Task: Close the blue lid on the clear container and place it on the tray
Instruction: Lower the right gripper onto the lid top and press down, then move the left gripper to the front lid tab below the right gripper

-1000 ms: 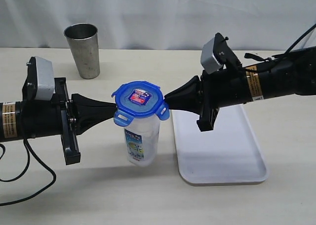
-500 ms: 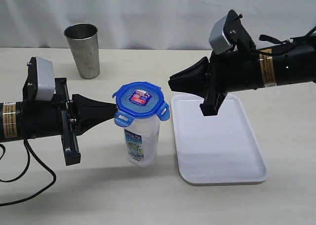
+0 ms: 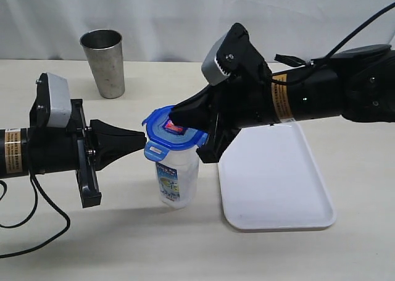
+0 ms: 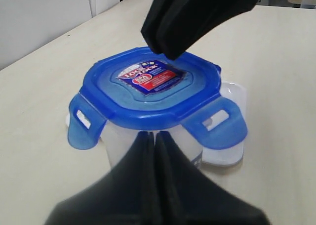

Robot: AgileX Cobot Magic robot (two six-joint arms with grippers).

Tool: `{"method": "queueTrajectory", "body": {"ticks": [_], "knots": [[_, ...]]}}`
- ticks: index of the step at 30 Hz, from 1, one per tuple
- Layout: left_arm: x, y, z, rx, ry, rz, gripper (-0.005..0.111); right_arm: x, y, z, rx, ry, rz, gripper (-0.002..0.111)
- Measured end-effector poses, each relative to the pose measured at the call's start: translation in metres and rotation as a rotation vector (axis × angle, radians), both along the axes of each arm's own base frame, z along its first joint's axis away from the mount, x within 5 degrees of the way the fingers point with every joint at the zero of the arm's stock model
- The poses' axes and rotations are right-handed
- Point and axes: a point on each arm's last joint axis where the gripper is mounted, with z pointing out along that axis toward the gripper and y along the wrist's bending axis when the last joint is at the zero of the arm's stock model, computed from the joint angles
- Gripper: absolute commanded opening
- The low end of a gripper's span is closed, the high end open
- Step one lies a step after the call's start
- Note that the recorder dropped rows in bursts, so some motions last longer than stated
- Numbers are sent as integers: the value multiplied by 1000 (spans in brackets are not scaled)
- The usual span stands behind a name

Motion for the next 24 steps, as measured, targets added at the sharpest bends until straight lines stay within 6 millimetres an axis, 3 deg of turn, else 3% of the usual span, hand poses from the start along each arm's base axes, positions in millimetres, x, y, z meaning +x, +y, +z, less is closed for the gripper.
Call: {"method": "queueTrajectory", "body": {"ticks": [13, 19, 24], "knots": [[3, 2, -1, 11, 10, 43, 0, 3, 2, -11, -25, 87, -25, 5], [0, 27, -11, -36, 31, 261, 0, 3, 2, -11, -25, 87, -25, 5], [-17, 28, -15, -24, -24, 136, 0, 3, 2, -11, -24, 89, -25, 5]]}}
